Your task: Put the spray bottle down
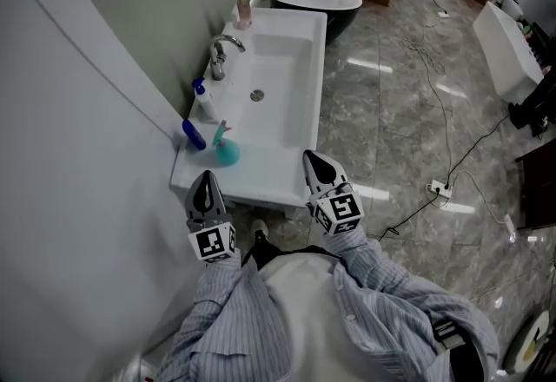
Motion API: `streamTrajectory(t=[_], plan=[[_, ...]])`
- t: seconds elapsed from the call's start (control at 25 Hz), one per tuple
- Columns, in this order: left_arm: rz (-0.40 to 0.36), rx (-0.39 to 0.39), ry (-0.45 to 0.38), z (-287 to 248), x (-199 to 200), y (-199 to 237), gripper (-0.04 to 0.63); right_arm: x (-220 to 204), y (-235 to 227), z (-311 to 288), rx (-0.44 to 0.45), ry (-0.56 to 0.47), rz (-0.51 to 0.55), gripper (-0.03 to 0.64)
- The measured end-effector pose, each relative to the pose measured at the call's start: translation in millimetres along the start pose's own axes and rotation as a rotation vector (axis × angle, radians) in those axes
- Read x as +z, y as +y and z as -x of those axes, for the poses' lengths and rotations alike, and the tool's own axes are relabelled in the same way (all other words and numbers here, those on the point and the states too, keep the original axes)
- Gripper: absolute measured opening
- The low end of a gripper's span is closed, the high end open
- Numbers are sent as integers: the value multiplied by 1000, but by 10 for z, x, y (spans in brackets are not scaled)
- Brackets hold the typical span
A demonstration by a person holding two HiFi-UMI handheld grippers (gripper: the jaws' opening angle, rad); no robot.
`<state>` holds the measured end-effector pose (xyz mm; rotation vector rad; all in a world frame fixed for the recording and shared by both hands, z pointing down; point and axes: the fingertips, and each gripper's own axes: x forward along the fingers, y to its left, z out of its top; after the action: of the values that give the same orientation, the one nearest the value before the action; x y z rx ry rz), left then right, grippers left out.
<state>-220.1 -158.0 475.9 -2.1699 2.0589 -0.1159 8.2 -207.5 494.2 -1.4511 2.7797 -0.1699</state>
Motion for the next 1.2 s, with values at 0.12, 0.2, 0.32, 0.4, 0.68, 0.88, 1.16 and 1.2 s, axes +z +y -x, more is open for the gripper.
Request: streamTrajectory(t=[0.12, 0.2, 0.32, 0.4, 0.68, 0.88, 1.16, 1.2], plan=[[0, 1, 2, 3, -3, 4, 2, 7, -8, -34, -5, 2, 4, 14], [1, 5, 4, 9, -8, 20, 0, 8, 9, -56, 0, 3, 4, 14], [7, 7, 7, 5, -15, 30, 1, 5, 25, -77, 6, 5, 2, 14], [7, 6, 8, -10, -16, 28, 2, 7, 27, -95, 9, 6, 2, 14], [2, -14, 3, -77, -8, -40, 1, 3, -14, -115, 15, 8, -2, 14], [9, -22, 2, -113, 4, -84, 2, 6, -45, -114, 16, 12, 1, 14], [5, -28, 4, -175, 25, -116, 1, 22, -78, -144, 22, 14, 4, 14], [5, -28, 4, -183, 27, -117, 0, 22, -84, -148, 22, 15, 4, 14]])
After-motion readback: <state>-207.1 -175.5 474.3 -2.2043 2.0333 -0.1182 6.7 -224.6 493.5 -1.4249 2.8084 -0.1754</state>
